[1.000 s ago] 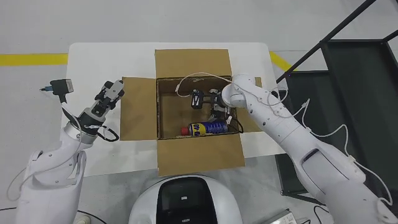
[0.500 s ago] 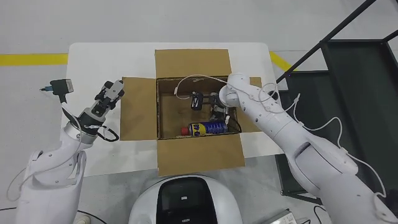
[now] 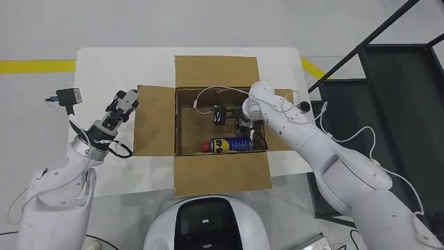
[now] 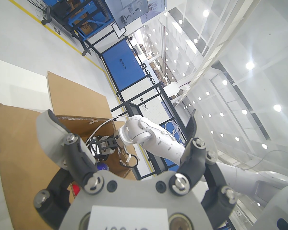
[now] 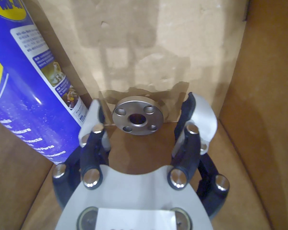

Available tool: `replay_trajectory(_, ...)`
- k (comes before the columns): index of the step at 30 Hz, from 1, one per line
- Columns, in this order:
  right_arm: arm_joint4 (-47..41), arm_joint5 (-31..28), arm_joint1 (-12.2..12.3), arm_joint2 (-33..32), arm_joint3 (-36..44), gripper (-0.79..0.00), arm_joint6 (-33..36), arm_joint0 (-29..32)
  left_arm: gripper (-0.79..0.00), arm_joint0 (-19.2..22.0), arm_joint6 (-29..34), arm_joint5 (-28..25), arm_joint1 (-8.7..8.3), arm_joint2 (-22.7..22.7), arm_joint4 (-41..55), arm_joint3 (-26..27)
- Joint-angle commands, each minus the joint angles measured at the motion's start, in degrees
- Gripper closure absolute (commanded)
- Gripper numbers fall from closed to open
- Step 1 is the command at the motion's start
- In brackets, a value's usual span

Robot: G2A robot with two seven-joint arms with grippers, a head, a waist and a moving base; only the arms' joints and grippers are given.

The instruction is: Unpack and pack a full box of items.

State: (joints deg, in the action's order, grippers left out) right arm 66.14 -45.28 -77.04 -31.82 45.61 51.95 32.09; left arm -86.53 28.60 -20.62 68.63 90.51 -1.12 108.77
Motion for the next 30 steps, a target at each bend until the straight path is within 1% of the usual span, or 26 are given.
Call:
replay_trajectory(1, 0.21, -0.08, -0.30, 0.41, -0.51, -0.046, 0.63, -0.30, -0.785, 0.00, -0.01, 0.00, 0.00, 0.00, 0.00, 0.00)
replay_trajectory(2, 0.13, -0.06, -0.46, 0.55, -0.70, 0.000, 0.73, -0.40, -0.785, 0.00, -0.01, 0.00, 0.00, 0.00, 0.00, 0.00)
replay_trajectory(8, 0.04, -0.26, -1.02, 0.73, -1.24, 0.000, 0.34, -1.30, -0.785, 0.00, -0.01, 0.00, 0.00, 0.00, 0.00, 0.00)
replay_trajectory(11, 0.34, -0.51, -0.82, 0.23, 0.54, 0.000, -0.56, -1.58, -0.785, 0.00, -0.01, 0.00, 0.00, 0.00, 0.00, 0.00)
replay_trajectory(14, 0.17, -1.06, -0.11, -1.04, 3.58, 0.000, -1.76, -1.27, -0.785, 0.00, -0.01, 0.00, 0.00, 0.00, 0.00, 0.00)
replay_trajectory(18, -0.46, -2.70, 1.49, -3.55, 8.56, 0.000, -2.96, 0.36, -0.785, 0.00, -0.01, 0.00, 0.00, 0.00, 0.00, 0.00)
replay_trajectory(22, -1.94, -5.07, 3.77, -7.49, 14.08, 0.000, -4.22, 3.20, -0.785, 0.00, -0.01, 0.00, 0.00, 0.00, 0.00, 0.00)
replay_trajectory(26, -2.80, -7.42, 6.43, -12.23, 20.67, 0.000, -4.31, 7.16, -0.785, 0.00, -0.01, 0.00, 0.00, 0.00, 0.00, 0.00)
replay_trajectory(30, -3.19, -8.24, 9.05, -17.32, 28.32, 0.000, -2.57, 12.01, -0.785, 0.00, -0.01, 0.00, 0.00, 0.00, 0.00, 0.00)
